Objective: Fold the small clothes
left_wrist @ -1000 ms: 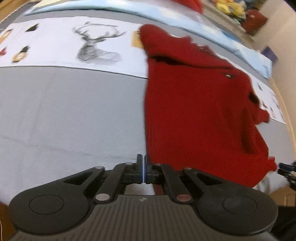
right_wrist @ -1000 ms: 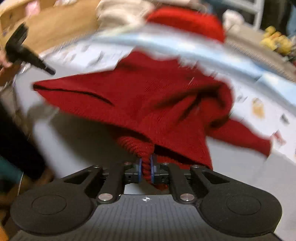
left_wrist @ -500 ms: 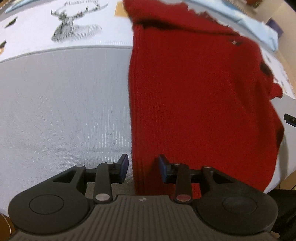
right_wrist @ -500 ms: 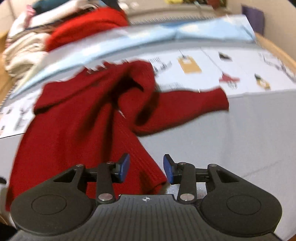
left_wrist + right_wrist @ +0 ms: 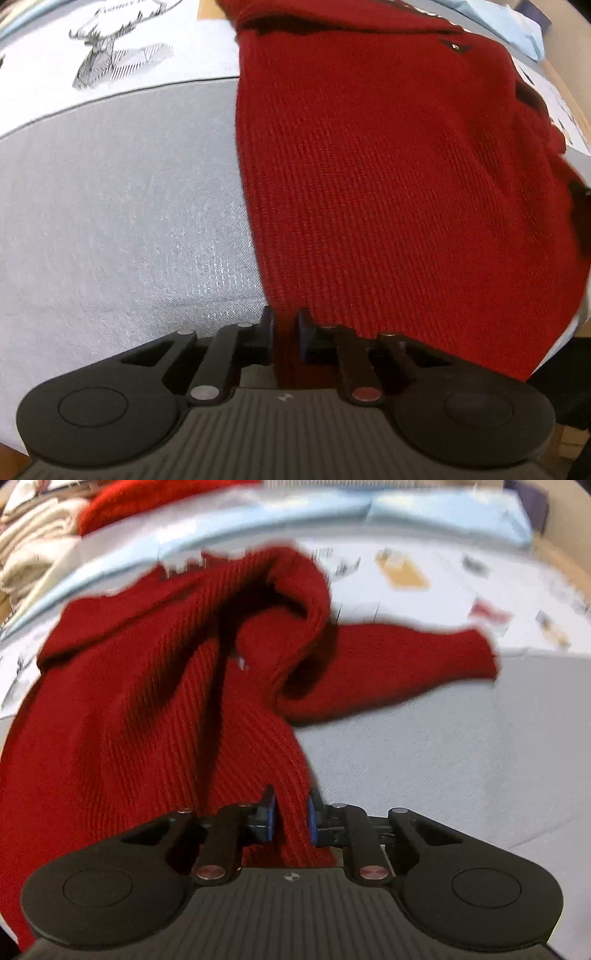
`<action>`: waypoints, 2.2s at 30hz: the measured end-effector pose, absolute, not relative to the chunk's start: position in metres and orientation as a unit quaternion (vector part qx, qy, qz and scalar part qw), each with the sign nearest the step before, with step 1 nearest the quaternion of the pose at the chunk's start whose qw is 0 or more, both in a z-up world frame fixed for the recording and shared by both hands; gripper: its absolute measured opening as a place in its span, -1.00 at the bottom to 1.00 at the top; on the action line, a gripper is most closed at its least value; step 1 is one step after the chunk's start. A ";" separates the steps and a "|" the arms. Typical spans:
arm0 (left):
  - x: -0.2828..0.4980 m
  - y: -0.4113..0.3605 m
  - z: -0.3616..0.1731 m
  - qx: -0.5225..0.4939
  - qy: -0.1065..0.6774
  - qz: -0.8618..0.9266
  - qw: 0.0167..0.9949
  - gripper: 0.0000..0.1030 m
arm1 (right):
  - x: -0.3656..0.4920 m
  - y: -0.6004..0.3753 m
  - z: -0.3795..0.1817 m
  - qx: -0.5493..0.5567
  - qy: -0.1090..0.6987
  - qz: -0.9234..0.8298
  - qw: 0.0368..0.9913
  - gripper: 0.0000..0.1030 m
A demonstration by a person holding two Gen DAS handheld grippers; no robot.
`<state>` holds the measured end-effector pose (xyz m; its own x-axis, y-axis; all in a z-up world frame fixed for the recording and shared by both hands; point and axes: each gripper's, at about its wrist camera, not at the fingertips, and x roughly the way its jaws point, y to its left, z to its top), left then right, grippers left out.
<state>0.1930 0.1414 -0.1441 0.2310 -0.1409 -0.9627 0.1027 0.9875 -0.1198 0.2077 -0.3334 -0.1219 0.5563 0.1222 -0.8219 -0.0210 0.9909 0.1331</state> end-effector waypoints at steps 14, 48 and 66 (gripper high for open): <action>0.158 0.169 -0.123 0.054 0.626 -0.062 0.776 -0.79 | 0.106 -0.319 -0.127 -0.037 0.586 0.118 0.801 -0.61; 0.228 0.086 -0.078 0.061 0.522 -0.047 0.850 -0.60 | 0.258 -0.459 -0.175 0.318 0.422 -0.118 0.841 -0.21; 0.264 0.080 -0.093 0.055 0.526 -0.032 0.848 -0.60 | 0.306 -0.586 -0.176 0.252 0.205 -0.333 0.885 -0.81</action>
